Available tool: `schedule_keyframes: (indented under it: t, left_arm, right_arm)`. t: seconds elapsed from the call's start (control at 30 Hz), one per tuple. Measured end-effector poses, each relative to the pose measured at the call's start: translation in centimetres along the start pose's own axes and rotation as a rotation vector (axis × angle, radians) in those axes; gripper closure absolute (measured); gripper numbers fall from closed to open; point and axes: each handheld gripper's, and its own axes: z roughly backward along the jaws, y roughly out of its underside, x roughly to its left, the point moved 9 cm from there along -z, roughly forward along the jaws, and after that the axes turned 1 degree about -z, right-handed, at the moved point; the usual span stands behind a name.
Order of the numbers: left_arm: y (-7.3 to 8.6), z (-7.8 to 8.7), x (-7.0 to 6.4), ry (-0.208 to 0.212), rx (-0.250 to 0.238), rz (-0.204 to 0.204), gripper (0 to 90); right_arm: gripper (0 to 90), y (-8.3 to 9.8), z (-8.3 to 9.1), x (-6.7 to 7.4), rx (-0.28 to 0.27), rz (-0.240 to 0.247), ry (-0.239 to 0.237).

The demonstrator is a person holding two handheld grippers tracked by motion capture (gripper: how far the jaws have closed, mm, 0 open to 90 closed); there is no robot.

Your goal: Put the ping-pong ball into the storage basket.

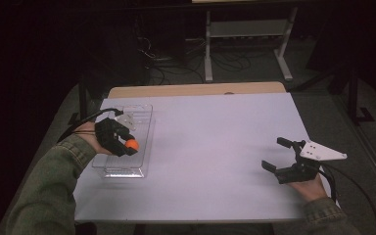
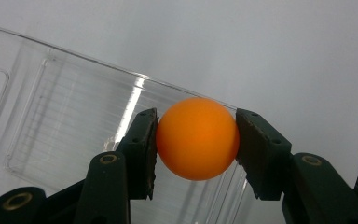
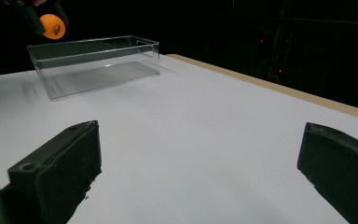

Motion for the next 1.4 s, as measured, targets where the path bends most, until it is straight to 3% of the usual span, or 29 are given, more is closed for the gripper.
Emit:
schedule_keyframes:
  t: [0.97,1.4]
  left_arm:
    - [0.8,-2.7,-0.2,0.043,0.035,0.012,50.7]
    - [1.9,-4.0,0.1,0.055,0.044,0.044,50.7]
  right_arm:
    - [0.0,0.1,0.0,0.0,0.004,0.002,-0.001]
    - [0.0,0.1,0.0,0.0,0.003,0.001,0.001]
